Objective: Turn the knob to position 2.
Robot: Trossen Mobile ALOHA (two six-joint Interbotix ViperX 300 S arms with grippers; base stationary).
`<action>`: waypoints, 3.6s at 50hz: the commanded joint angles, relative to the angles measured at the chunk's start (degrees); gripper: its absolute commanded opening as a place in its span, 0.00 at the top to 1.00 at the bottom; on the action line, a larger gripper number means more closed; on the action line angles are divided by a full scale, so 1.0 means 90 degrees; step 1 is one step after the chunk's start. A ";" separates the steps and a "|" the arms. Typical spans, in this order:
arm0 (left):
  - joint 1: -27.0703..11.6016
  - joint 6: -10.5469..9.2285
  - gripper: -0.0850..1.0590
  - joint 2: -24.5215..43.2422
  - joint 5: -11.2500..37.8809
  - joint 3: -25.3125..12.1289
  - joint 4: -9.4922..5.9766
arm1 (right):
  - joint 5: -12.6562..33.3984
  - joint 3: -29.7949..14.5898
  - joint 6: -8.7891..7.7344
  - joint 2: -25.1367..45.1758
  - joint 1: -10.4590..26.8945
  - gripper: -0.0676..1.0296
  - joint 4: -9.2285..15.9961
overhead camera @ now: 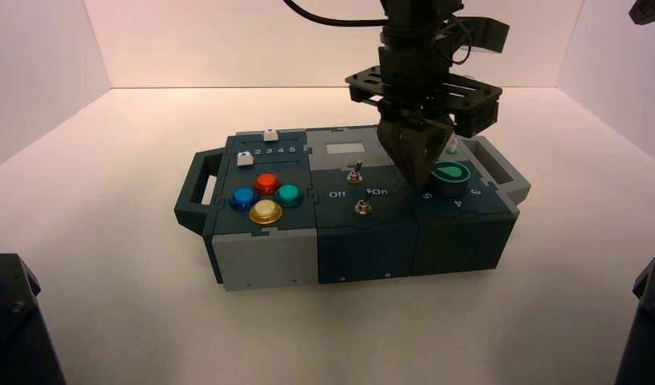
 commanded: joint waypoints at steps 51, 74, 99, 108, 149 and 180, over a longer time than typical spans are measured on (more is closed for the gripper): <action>0.0273 0.0205 0.95 0.0322 0.0322 -0.0898 0.0430 | -0.0176 -0.0127 -0.0068 0.0068 0.0029 0.96 -0.0039; 0.0283 0.0244 0.95 0.0469 0.0459 -0.1211 0.0518 | -0.0176 -0.0117 -0.0068 0.0068 0.0029 0.96 -0.0020; 0.0283 0.0254 0.95 0.0537 0.0537 -0.1436 0.0557 | -0.0156 -0.0098 -0.0059 0.0078 0.0049 0.96 0.0010; 0.0273 0.0273 0.95 0.0615 0.0615 -0.1543 0.0557 | -0.0156 -0.0098 -0.0059 0.0078 0.0078 0.96 0.0010; 0.0068 0.0273 0.95 0.0693 0.0957 -0.1758 0.0557 | -0.0176 -0.0107 -0.0059 0.0107 0.0088 0.96 -0.0029; -0.0137 0.0273 0.95 0.0703 0.1025 -0.1807 0.0518 | -0.0186 -0.0117 -0.0059 0.0107 0.0078 0.96 -0.0039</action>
